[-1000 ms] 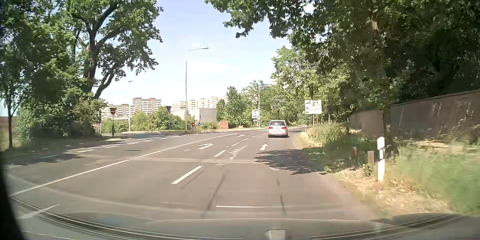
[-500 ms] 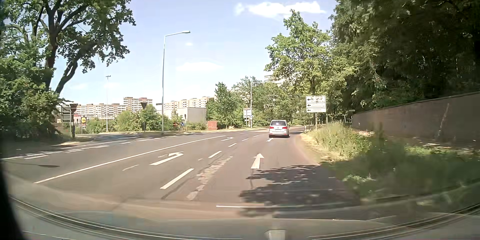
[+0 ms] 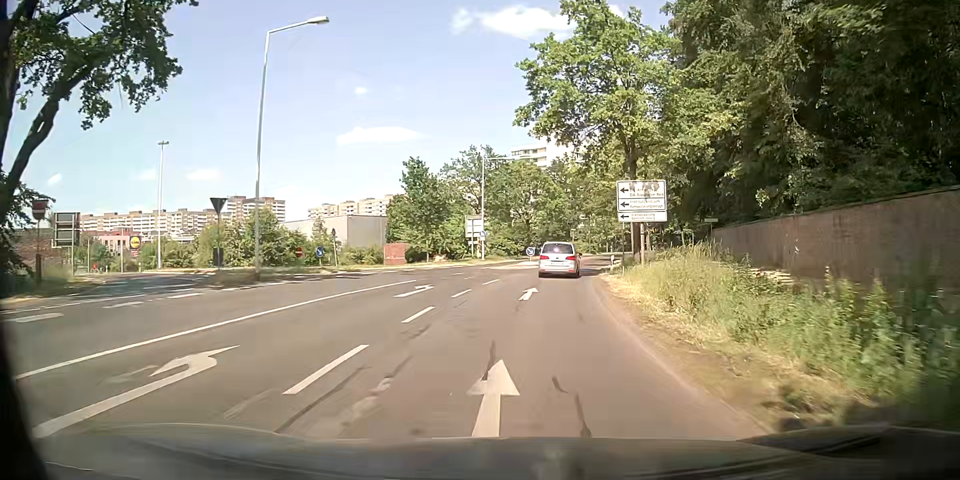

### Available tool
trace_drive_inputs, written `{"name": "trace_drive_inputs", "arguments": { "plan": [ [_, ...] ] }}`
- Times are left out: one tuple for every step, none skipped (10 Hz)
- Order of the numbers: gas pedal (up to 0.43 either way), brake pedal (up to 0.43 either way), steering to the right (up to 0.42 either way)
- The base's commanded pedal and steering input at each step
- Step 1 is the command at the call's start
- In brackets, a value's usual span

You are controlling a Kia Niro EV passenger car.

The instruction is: Follow the waypoints while adhering to traffic rules and regulations

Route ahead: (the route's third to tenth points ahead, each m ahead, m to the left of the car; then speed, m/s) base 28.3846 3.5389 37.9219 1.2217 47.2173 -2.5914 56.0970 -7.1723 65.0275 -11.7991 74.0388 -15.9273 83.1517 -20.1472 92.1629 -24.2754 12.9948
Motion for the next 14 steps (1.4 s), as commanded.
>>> {"name": "trace_drive_inputs", "arguments": {
  "plan": [
    [0.067, 0.03, 0.029],
    [0.067, 0.03, 0.029],
    [0.067, 0.03, 0.029],
    [0.067, 0.03, 0.029],
    [0.059, 0.03, 0.029],
    [0.059, 0.03, 0.028],
    [0.059, 0.03, 0.028],
    [0.059, 0.03, 0.028],
    [0.047, 0.03, 0.028],
    [0.039, 0.03, 0.027],
    [0.028, 0.03, 0.027],
    [0.02, 0.03, 0.026],
    [0.0, 0.03, 0.025],
    [0.0, 0.03, 0.024]
  ]
}}
